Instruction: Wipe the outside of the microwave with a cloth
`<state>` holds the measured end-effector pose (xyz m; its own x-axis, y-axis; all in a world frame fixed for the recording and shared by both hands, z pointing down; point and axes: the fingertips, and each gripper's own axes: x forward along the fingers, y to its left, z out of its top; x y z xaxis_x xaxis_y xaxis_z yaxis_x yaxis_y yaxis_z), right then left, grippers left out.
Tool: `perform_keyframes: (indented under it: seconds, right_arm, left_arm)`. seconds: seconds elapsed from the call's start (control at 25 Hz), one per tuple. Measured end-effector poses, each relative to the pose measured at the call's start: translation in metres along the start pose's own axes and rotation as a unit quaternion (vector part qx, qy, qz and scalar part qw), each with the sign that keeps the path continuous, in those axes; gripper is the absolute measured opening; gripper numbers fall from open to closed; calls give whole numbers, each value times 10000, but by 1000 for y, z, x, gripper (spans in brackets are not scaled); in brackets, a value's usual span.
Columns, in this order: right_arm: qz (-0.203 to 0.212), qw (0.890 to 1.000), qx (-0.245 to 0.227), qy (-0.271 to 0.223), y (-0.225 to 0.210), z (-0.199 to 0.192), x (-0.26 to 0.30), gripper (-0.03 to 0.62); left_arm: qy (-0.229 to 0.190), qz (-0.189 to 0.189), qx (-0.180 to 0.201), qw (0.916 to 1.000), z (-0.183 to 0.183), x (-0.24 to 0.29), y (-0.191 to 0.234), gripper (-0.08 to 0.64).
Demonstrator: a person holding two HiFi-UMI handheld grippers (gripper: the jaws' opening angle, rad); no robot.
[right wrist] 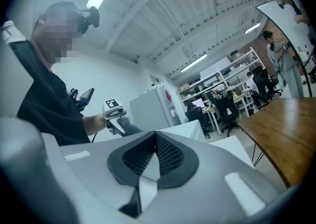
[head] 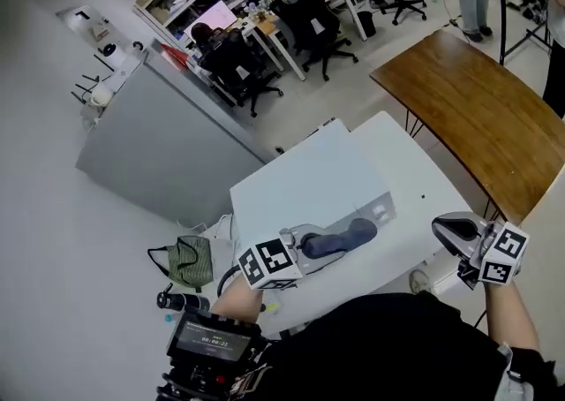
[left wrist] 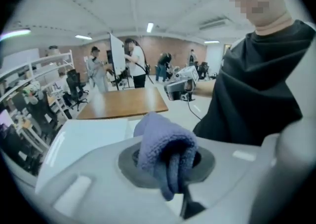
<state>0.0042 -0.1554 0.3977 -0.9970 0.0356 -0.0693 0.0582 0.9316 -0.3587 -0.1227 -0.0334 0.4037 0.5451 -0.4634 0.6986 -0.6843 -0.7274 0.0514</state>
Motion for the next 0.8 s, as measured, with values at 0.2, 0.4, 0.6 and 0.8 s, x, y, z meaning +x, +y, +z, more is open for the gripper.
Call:
perform_keyframes:
  seconds: [0.2, 0.4, 0.6, 0.8]
  right_arm:
    - [31, 9998, -19, 203, 116, -28, 19, 5]
    - [301, 9976, -339, 519, 209, -18, 17, 5]
    - [582, 9954, -628, 426, 255, 5, -7, 5]
    - [995, 9905, -825, 468, 269, 0, -72, 5]
  left_arm:
    - [-1165, 667, 87, 9909, -46, -69, -68, 52]
    - [-2047, 846, -560, 9735, -69, -120, -154, 52]
    - [-2691, 1418, -1012, 9472, -80, -144, -221, 52]
    - [-3229, 2022, -1472, 9128, -66, -115, -283, 54]
